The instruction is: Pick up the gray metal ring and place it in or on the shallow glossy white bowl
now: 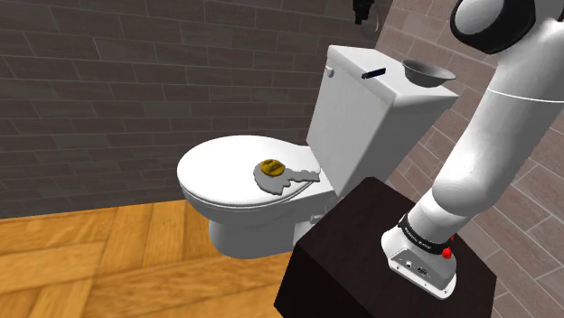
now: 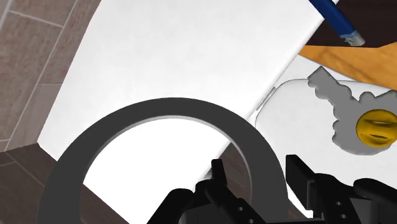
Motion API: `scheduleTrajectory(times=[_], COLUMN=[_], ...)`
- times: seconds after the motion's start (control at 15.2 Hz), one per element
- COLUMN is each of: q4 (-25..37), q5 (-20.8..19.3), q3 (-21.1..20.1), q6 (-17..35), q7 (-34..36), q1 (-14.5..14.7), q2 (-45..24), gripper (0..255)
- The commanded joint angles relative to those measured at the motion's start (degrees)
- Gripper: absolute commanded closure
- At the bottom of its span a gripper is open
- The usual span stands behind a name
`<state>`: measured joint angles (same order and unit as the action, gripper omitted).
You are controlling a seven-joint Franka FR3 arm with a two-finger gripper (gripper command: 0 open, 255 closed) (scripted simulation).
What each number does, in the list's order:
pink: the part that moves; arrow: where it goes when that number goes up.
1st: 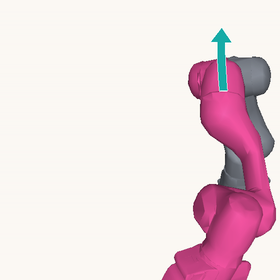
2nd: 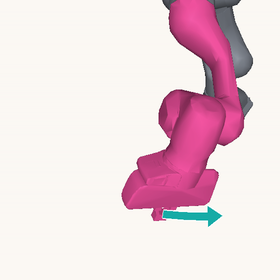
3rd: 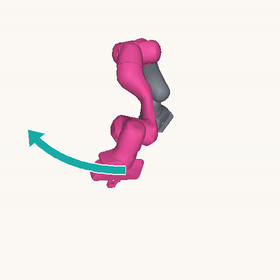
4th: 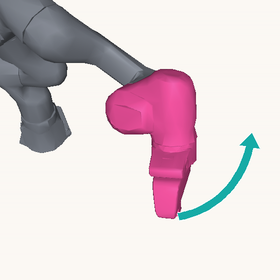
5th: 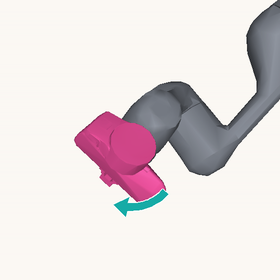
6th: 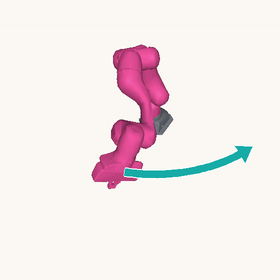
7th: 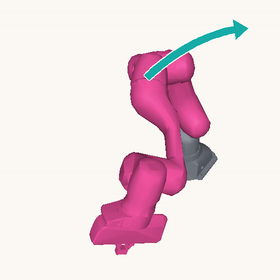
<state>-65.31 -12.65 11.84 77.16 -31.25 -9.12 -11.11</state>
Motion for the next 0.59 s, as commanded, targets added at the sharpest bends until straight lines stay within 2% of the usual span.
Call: scheduleTrajectory(times=[0.0,0.26,0.53], q4=[-9.77,-22.69,-32.89], q5=[-1.25,-3.33,-5.17], q3=[-0.04,-0.14,-0.23], q6=[3.05,5.56,6.48], q7=[0.71,1.28,1.35], q1=[0.53,0.63,0.24], q2=[6.74,17.30,26.78], gripper=[255,255,255])
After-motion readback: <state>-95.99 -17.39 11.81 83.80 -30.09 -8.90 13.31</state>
